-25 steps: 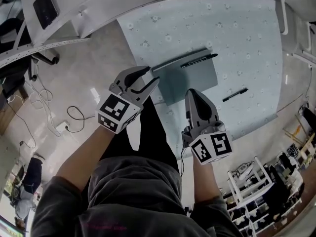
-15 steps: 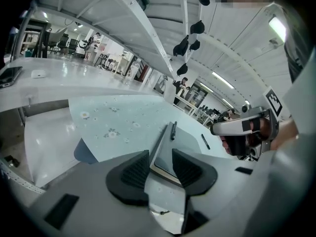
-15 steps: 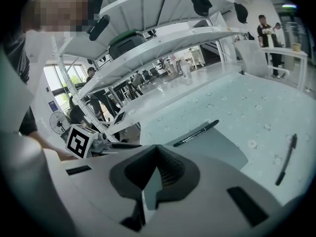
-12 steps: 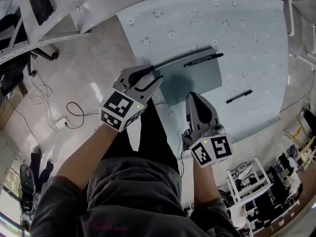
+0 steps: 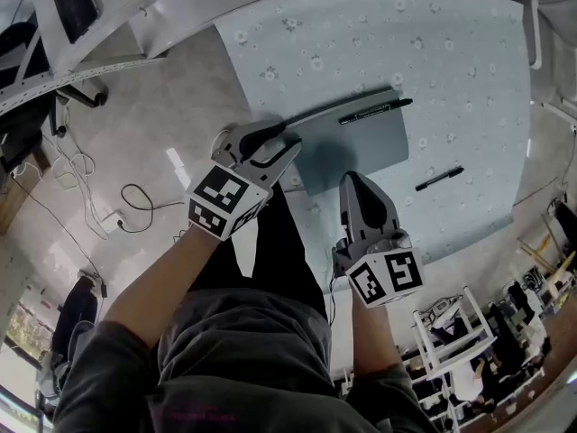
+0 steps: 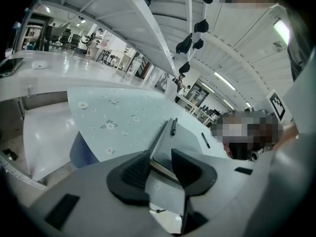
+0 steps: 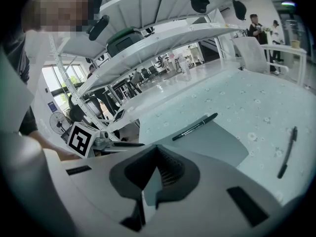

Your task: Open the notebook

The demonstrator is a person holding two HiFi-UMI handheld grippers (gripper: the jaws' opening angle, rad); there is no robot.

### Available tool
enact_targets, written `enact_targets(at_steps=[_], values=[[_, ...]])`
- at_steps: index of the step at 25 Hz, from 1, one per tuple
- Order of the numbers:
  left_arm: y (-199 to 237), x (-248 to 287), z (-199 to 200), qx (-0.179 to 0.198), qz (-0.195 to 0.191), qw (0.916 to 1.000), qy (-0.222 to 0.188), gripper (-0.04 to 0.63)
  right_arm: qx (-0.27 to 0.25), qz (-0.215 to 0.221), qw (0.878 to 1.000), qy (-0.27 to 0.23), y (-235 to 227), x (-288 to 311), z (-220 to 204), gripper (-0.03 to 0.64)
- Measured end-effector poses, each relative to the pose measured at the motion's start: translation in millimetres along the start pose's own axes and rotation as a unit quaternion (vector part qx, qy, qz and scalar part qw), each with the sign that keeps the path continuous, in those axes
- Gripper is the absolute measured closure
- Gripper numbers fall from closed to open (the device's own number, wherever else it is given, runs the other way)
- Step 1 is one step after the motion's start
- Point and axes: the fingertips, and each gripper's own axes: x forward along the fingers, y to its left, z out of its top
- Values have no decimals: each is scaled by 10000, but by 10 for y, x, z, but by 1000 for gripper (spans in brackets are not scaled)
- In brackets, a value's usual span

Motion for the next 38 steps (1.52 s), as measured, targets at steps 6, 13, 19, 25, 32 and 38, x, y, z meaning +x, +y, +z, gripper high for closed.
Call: enact_targets(at_steps=[6, 13, 19, 25, 32, 38], values=[[11, 3, -7, -94, 24, 10000, -22, 469, 6, -4, 10000, 25, -11, -7, -32, 614], [5, -22, 31, -90, 139, 9998, -80, 511, 18, -17, 10000, 66, -22, -22, -74, 614], [-34, -46, 83, -197, 74, 9998, -51, 537, -21, 9, 10000, 9, 48, -63, -7, 614], [-155, -141, 178, -85, 1, 9997, -224, 561, -28, -71, 9999, -109, 82, -145, 47, 614], [-441, -280, 303, 258, -200, 9987, -381, 571, 26, -334, 9988, -354, 54, -341, 140, 614], [-783, -406, 352, 623, -447, 9962, -416, 574, 87, -616, 9962, -617, -3, -593, 223, 614]])
